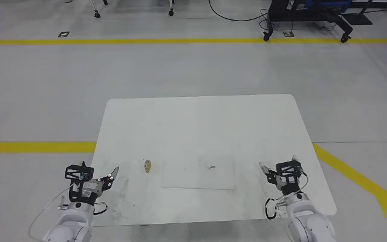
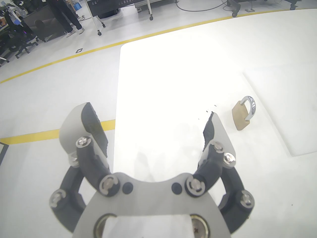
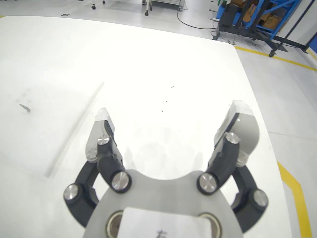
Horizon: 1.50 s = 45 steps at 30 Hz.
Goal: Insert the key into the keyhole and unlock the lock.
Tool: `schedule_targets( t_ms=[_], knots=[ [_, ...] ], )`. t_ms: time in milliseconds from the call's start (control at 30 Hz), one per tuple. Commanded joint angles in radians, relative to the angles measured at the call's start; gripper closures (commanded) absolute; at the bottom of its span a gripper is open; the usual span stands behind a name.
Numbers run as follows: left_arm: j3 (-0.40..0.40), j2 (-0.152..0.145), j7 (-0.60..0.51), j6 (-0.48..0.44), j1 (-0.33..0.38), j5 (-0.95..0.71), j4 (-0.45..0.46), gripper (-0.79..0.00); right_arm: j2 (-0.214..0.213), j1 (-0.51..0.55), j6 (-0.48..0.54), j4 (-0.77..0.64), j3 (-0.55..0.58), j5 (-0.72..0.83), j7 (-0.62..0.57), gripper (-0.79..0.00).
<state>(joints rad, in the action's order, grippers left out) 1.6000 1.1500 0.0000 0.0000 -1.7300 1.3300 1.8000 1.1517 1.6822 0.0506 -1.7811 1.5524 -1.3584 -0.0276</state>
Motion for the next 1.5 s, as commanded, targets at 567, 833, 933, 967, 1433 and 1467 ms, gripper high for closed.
schedule_targets(
  t_ms=[567,833,933,967,1433,1467],
  knots=[
    [0.000,0.000,0.000,0.000,0.000,0.000,0.000,-0.785,0.016,-0.453,0.644,0.326,-0.312,0.155,-0.326,-0.385],
    [0.000,0.000,0.000,0.000,0.000,0.000,0.000,-0.785,0.028,-0.530,0.642,0.388,-0.384,0.147,-0.373,-0.351],
    [0.000,0.000,0.000,0.000,0.000,0.000,0.000,-0.785,0.029,-0.544,0.646,0.394,-0.401,0.141,-0.381,-0.206],
    [0.000,0.000,0.000,0.000,0.000,0.000,0.000,-0.785,0.029,-0.547,0.646,0.397,-0.405,0.141,-0.382,-0.123],
    [0.000,0.000,0.000,0.000,0.000,0.000,0.000,-0.785,0.017,-0.531,0.581,0.327,-0.373,0.075,-0.331,0.000],
    [0.000,0.000,0.000,0.000,0.000,0.000,0.000,-0.785,0.015,-0.528,0.582,0.321,-0.367,0.075,-0.329,0.000]
  ],
)
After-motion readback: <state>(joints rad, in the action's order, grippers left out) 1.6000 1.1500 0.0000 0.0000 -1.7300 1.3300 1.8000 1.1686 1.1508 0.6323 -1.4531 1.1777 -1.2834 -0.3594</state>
